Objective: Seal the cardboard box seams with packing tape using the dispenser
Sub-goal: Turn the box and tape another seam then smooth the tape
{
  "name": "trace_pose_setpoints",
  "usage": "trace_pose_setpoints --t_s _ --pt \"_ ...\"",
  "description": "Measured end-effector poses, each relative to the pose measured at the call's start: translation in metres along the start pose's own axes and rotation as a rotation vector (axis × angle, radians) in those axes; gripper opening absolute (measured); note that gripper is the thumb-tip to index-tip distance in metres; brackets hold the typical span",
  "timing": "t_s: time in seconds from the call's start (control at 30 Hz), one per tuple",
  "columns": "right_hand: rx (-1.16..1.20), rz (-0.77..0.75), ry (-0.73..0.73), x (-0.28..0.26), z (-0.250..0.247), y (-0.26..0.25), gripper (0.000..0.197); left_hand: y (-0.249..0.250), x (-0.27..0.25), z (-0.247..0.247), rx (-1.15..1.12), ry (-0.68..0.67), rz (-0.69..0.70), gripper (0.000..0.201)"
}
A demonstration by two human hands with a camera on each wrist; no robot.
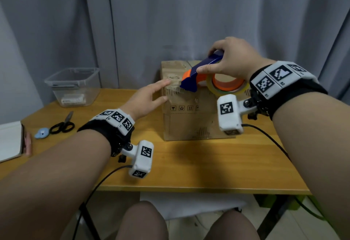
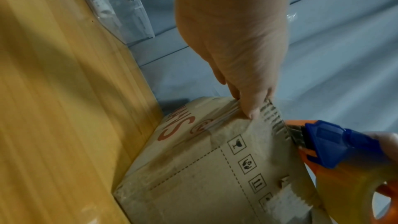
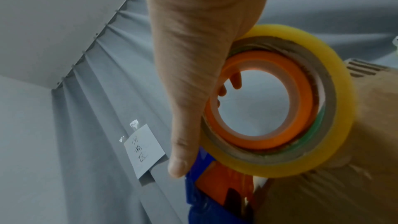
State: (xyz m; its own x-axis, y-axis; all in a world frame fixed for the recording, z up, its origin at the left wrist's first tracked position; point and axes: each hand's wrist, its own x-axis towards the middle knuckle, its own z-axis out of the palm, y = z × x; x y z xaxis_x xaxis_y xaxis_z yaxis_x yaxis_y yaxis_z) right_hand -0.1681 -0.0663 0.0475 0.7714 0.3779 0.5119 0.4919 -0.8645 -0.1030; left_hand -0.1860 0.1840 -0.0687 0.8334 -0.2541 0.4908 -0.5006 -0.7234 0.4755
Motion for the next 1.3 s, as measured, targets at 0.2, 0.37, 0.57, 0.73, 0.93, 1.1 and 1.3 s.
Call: trace_pose_setpoints --t_s 0.2,0.37,0.57,0.73,0.93,1.1,1.3 --pt "-0.01 0.055 0.045 -0.003 0.005 -0.002 0.074 0.005 0.0 0.015 0.121 0.109 -0.012 0.062" --pt "-0.027 0.056 0.039 -0.008 0.005 -0.002 0.07 0.001 -0.002 0.028 0.247 0.089 -0.036 0.088" --pt "-0.036 0.034 0.012 -0.011 0.002 0.0 0.065 -0.004 0.011 0.003 0.184 0.107 0.013 0.063" --pt "-0.106 -0.012 -0.075 -0.008 -0.006 0.001 0.067 0.003 0.009 0.0 0.088 0.09 -0.075 0.052" --pt "-0.112 -0.073 -0.093 -0.007 -0.012 0.001 0.062 0.012 0.016 -0.001 0.019 0.079 0.018 0.043" --pt "-0.122 -0.078 -0.093 -0.005 -0.012 0.005 0.066 0.011 0.012 0.003 0.137 0.141 0.121 0.034" --pt "-0.142 -0.08 -0.144 -0.003 -0.012 0.006 0.067 0.02 0.008 0.006 0.258 0.117 0.105 0.058"
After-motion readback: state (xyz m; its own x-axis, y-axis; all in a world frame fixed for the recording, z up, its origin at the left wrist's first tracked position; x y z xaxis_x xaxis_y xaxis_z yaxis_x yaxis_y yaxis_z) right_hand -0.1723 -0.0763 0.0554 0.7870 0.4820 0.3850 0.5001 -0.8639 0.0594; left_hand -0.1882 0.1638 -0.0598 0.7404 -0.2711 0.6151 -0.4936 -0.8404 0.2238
